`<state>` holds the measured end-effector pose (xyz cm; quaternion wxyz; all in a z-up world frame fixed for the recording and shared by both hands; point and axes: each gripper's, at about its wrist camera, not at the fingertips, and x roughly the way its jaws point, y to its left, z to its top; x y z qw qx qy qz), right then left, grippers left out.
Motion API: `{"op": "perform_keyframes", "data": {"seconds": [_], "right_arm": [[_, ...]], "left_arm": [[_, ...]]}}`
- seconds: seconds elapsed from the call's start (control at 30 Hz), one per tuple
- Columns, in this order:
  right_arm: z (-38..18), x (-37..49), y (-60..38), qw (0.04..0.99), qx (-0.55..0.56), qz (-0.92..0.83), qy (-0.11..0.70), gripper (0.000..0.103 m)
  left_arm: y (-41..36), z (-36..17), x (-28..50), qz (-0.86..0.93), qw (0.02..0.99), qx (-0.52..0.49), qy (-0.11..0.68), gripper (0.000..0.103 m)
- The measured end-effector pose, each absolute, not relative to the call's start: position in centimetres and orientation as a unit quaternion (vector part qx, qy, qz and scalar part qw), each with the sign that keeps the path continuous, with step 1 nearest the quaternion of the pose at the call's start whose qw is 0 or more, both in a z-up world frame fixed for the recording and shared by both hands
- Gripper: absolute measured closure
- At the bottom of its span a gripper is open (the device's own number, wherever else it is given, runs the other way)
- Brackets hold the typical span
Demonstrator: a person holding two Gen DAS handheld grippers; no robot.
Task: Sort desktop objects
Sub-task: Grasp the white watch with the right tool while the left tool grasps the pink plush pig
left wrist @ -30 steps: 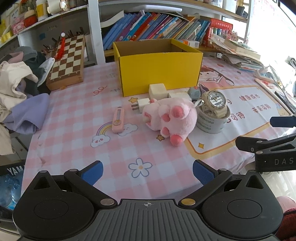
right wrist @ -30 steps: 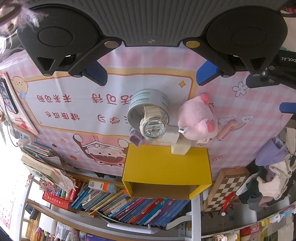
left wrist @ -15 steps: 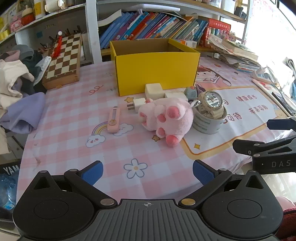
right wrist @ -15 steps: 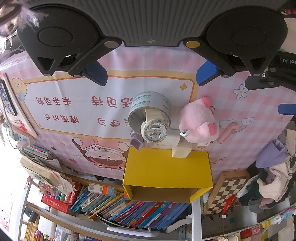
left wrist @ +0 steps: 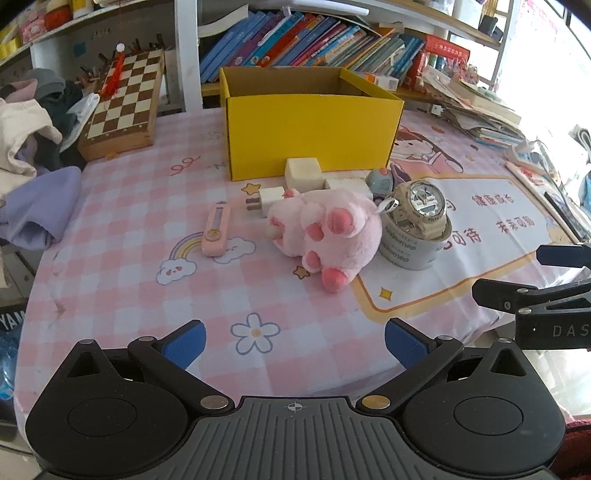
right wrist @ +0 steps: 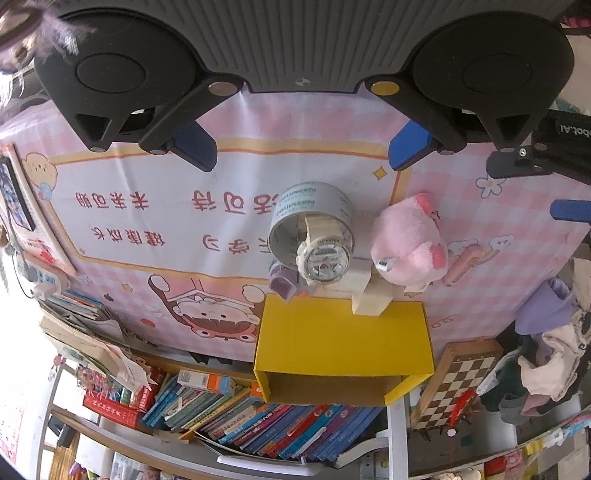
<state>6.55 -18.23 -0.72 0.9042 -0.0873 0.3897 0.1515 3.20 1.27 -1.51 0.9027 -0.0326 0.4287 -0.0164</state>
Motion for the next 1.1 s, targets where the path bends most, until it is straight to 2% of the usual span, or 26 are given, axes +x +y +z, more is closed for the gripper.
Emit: {"op": "perform_keyframes", "data": {"seconds": [0.27,0.33,0.77,0.83,1.1], "right_arm": [[-0.6,9.0,-17.3,0.897,-0.109,0.182,0.388,0.007],[-0.6,9.7,-17.2,0.895,-0.110,0.189,0.388,0.013],[-1.2,14.7,-15.9,0.876,-0.129,0.239,0.398,0.036],[-1.4,15.3,-15.7,0.871,-0.131,0.251,0.402,0.043],[-2.0,17.2,-15.7,0.856,-0.131,0.283,0.413,0.053]], "left_arm": [[1.4,-1.3,4.5,-0.002,0.907,-0.045,0.420,0.000],[1.3,-1.3,5.0,-0.001,0.907,-0.044,0.419,0.000],[-0.8,-1.9,8.5,-0.021,0.907,-0.010,0.421,0.000],[-1.2,-2.1,9.1,-0.025,0.906,-0.002,0.422,0.000],[-2.1,-3.2,11.2,-0.028,0.900,0.010,0.435,0.000]]}}
